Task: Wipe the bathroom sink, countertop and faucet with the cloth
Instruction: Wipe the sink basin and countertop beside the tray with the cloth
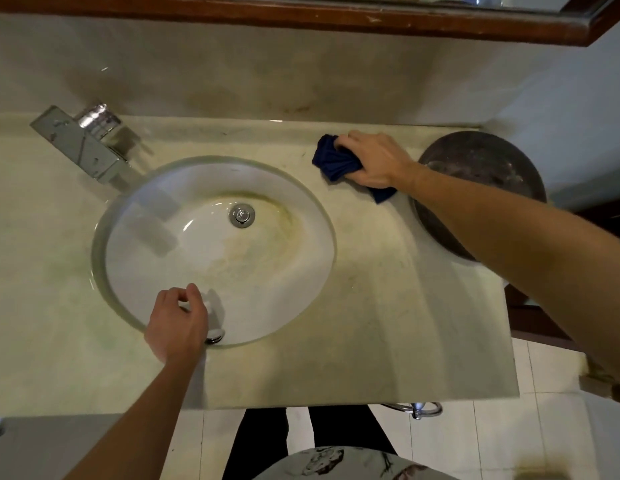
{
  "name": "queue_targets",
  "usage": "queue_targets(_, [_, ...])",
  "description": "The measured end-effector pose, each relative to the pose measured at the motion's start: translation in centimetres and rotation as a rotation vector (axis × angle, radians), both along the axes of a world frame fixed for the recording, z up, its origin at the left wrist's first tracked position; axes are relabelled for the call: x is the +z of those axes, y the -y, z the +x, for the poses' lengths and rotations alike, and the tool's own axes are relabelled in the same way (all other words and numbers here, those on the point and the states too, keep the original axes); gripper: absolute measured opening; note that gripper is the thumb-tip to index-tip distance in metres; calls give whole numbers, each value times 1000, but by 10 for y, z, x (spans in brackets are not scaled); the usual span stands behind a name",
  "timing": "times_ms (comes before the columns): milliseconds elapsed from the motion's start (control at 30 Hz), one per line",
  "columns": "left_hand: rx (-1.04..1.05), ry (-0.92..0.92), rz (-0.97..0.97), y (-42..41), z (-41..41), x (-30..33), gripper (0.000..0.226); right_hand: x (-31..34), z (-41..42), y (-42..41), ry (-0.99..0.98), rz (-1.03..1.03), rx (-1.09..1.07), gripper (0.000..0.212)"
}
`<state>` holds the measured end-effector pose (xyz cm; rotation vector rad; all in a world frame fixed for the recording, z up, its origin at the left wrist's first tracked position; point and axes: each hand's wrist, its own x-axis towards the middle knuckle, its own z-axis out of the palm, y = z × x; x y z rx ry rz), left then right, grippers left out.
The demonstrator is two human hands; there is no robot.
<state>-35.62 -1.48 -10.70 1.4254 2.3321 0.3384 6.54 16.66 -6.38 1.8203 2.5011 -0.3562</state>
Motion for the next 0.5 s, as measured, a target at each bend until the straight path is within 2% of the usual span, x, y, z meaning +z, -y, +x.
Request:
queue_targets(267, [-9, 68, 4, 1, -1, 3, 41, -5, -33, 111, -65, -11, -117, 68])
queue_targets(500, [14, 195, 33, 3, -8, 3, 43, -7, -127, 219, -229, 6, -583, 48])
